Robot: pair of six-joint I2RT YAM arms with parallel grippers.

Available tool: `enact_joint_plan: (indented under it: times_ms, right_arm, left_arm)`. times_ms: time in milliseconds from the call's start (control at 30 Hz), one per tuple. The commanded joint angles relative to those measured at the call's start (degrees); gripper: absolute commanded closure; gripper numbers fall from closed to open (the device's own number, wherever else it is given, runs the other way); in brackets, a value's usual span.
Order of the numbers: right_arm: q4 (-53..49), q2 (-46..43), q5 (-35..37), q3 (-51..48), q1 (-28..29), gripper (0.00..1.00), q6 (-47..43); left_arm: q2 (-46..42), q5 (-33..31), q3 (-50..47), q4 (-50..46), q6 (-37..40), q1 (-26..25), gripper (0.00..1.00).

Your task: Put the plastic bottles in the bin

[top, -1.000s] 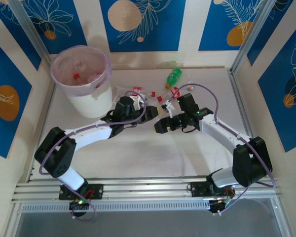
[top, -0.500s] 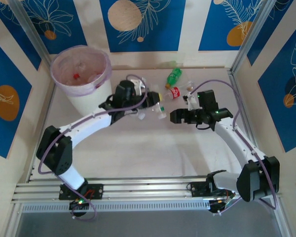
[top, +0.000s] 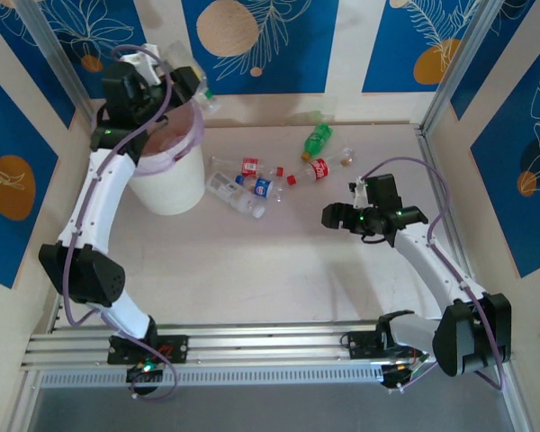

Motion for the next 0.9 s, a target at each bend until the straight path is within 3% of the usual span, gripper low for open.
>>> enact_joint_plan:
  times_ms: [0,233,533,867]
  right_arm:
    - [-1.40,-0.38,3.52,-0.31,0.62,0.18,0.16]
    - [-2.42,0.10,5.89,-0.95,0.53,0.18,-1.01]
    - [-3.06,0.24,7.39,-0.83,1.18,0.18,-1.09]
    - [-2.29,0.88,8.40,-0.97,2.76,0.18,-0.32]
  left_arm:
    - [1.81,-2.50,1.31,-5.52,1.46,4.86,1.00]
    - [2.42,-6.91,-4.46,-5.62,-1.29,11.16,1.00]
    - [6.68,-7.57,-9.79,-4.08,-1.93,11.58,1.00]
    - [12.22,-4.17,-11.85,-3.21,-2.19,11.56,1.00]
